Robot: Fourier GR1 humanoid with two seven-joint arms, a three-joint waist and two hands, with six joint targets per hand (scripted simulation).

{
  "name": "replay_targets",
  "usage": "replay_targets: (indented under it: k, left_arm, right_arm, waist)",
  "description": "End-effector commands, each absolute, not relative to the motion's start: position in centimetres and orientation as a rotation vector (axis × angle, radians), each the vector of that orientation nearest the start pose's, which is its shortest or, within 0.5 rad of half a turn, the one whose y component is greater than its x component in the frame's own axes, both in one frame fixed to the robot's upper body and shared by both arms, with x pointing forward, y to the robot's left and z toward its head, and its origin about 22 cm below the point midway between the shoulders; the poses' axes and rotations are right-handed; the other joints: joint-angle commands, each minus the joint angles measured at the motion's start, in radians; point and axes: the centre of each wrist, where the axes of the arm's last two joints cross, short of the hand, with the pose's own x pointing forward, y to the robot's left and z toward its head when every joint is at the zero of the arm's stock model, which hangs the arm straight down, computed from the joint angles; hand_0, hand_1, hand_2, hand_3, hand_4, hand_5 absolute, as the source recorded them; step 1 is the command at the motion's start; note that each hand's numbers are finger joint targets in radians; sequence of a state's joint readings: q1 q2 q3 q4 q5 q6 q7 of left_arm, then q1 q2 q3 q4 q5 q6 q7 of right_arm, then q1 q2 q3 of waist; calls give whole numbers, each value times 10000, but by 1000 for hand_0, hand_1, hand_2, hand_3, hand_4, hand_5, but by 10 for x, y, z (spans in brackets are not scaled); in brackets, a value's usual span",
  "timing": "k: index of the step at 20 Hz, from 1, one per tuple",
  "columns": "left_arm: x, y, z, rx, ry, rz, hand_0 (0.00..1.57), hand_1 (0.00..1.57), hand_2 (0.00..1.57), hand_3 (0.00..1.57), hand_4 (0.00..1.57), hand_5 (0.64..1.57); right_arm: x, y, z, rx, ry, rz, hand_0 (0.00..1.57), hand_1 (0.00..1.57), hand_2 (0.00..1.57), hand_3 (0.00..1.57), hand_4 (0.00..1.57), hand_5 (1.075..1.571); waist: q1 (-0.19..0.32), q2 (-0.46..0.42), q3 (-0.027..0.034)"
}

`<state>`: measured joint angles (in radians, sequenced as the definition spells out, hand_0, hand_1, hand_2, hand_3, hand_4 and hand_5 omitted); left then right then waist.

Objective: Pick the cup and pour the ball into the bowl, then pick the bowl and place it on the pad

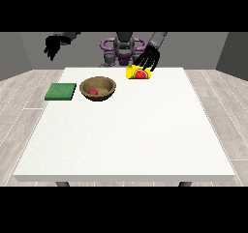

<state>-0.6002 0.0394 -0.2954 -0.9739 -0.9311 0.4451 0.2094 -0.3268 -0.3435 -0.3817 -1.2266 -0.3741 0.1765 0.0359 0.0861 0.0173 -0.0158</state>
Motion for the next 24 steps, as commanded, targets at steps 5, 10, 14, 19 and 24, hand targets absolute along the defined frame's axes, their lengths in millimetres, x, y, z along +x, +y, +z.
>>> replay_targets:
  k: [5,10,14,19,24]
  left_arm:
    - [306,121,6,2928,-17778,-3079,0,0,0,0,884,1469]
    - [277,126,-14,611,-18832,-2782,0,0,0,0,901,1449]
    - [285,137,-6,49,-19021,-2744,0,0,0,0,902,1446]
    - [290,175,-18,318,-18870,-2706,0,0,0,0,919,1436]
    - [280,145,2,287,-19036,-2843,0,0,0,0,945,1433]
  right_arm:
    - [330,-342,72,382,-17219,-2213,0,0,0,229,579,1567]
    - [326,-331,46,-294,-17008,-2964,0,0,0,0,500,1565]
    - [321,-336,13,-513,-17143,-3022,0,0,0,0,508,1569]
    - [339,-308,-4,-384,-16811,-2753,0,0,0,0,448,1570]
    - [334,-317,-39,-275,-16481,-2963,0,0,0,0,404,1570]
  waist:
    - [170,1347,30]
    - [964,1730,139]
    - [764,1915,162]
    - [505,1774,159]
    - [676,1734,164]
